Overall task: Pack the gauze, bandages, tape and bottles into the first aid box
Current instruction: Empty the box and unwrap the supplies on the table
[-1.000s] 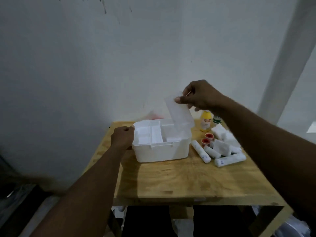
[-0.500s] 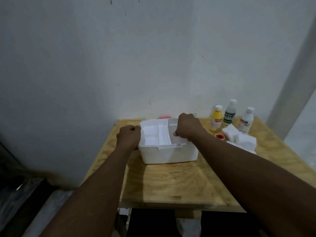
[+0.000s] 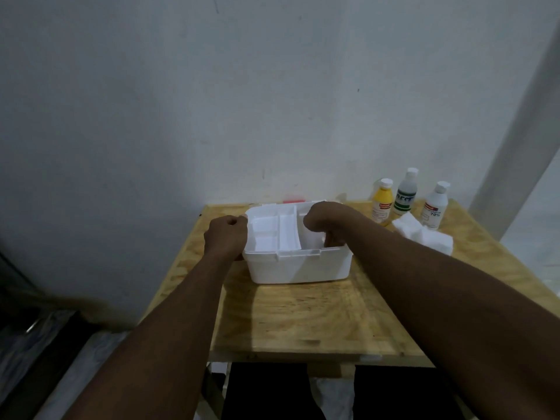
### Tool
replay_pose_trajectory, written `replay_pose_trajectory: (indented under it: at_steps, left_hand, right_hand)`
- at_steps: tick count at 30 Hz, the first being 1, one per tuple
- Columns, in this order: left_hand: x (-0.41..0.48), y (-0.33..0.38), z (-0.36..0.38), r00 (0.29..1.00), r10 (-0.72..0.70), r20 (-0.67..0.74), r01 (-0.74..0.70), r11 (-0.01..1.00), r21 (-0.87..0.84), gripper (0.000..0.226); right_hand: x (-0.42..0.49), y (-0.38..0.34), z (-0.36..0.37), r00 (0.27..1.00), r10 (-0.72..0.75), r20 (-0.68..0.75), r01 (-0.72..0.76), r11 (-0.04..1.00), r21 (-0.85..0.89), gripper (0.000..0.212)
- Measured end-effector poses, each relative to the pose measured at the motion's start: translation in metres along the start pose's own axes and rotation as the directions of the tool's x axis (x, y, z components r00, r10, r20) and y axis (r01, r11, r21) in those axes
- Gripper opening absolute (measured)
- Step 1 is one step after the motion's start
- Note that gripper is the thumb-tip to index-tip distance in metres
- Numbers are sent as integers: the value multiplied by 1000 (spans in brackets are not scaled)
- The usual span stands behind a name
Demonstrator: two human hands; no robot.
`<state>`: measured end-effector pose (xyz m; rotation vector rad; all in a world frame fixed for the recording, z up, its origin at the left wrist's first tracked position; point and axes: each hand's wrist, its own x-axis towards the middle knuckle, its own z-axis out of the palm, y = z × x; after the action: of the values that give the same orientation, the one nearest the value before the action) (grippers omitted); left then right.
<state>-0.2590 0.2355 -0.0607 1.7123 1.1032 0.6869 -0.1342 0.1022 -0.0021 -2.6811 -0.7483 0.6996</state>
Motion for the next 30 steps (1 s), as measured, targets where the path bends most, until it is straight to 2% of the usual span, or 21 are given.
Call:
replay_pose_trajectory:
  at_steps: [3, 6, 8, 11, 14, 17, 20, 25, 30]
  left_hand:
    - [0, -1, 0, 1000, -4, -10, 4, 1000, 2, 22]
    - [-1, 0, 0, 1000, -7, -10, 7, 1000, -3, 22]
    - [-2, 1, 0, 1000, -2, -2, 2, 1000, 2, 22]
    - [-3, 3, 0, 1000, -1, -1, 1, 1000, 8, 21]
    - [-3, 3, 0, 1000, 1, -5, -1, 1000, 9, 22]
    - [-3, 4, 0, 1000, 4, -5, -4, 1000, 9, 22]
    - [-4, 5, 1, 1000, 9, -10, -9, 1000, 28, 22]
    - [-4, 5, 0, 1000, 13, -7, -13, 999, 35, 21]
    - [-4, 6, -1, 1000, 17, -2, -17, 999, 46, 20]
  right_hand:
    - [4, -1, 4, 996, 35, 78, -60, 936, 347, 41]
    - [9, 1, 11, 994, 61, 91, -101, 839, 535, 50]
    - [15, 3, 14, 991, 72, 115, -128, 778, 615, 67]
    - [24, 5, 17, 987, 73, 142, -150, 725, 672, 93]
    - [31, 3, 20, 984, 31, 178, -153, 672, 725, 103]
    - [33, -2, 22, 975, -3, 224, -174, 619, 766, 97]
    - [34, -7, 25, 980, -11, 201, -157, 582, 798, 85]
    - [42, -8, 29, 981, -11, 192, -151, 567, 810, 85]
    - [34, -2, 18, 974, -37, 224, -142, 669, 730, 92]
